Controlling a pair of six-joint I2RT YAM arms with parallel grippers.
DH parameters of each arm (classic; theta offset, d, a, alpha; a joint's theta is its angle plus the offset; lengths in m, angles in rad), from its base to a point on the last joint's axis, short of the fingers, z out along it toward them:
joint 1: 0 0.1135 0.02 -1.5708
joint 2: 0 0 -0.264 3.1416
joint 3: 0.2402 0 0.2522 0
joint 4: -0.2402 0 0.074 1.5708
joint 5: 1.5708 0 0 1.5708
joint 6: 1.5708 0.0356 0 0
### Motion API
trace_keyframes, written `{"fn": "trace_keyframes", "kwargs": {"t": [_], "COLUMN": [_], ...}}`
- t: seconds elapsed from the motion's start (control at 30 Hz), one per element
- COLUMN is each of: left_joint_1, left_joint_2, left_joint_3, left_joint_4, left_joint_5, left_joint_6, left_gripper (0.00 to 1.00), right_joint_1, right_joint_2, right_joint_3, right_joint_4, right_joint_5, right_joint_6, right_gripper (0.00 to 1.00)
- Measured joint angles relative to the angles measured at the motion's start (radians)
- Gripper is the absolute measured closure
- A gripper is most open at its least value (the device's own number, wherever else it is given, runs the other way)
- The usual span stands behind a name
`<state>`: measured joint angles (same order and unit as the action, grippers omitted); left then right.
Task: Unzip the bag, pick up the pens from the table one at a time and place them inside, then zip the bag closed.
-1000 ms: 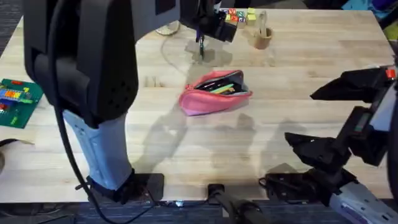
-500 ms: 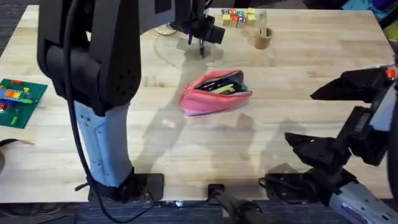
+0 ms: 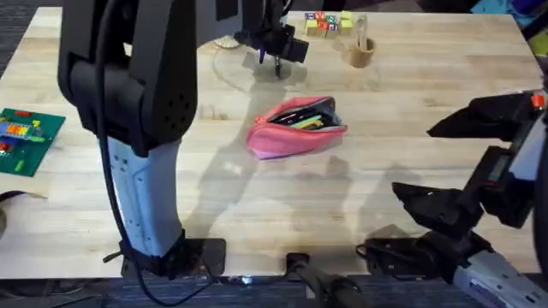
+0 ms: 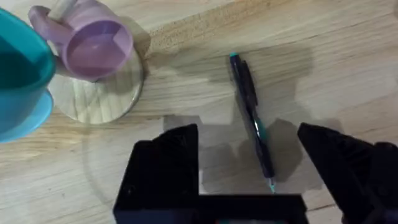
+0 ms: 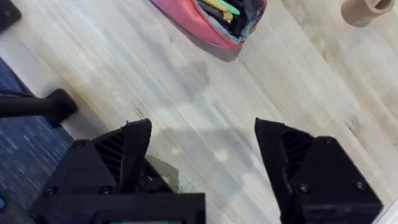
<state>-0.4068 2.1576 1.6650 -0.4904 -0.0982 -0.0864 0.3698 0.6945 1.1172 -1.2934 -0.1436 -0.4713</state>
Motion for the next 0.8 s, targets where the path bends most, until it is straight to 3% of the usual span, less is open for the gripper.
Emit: {"fn": "trace_keyframes", "kwargs": {"t": [0.5, 0.67, 0.73, 0.8], "left_joint_1": [0.0, -0.005, -0.007, -0.01], "left_joint_2": [0.047, 0.048, 0.048, 0.048], "left_joint_3": [0.007, 0.007, 0.007, 0.01], "left_joint_4": [-0.03, -0.031, -0.037, -0.04], "left_joint_5": [0.006, 0.023, 0.029, 0.033], "left_joint_6": [-0.019, -0.025, -0.025, -0.023], "left_gripper": [0.035, 0.271, 0.488, 0.574], "right_joint_1": [0.0, 0.0, 0.0, 0.0], "right_joint_2": [0.0, 0.0, 0.0, 0.0], "right_joint_3": [0.0, 0.0, 0.0, 0.0], "right_joint_4": [0.0, 0.0, 0.0, 0.0], "right_joint_5": [0.0, 0.0, 0.0, 0.0], "right_joint_6": [0.0, 0.0, 0.0, 0.0], "right_gripper": [0.005, 0.005, 0.005, 0.005]}}
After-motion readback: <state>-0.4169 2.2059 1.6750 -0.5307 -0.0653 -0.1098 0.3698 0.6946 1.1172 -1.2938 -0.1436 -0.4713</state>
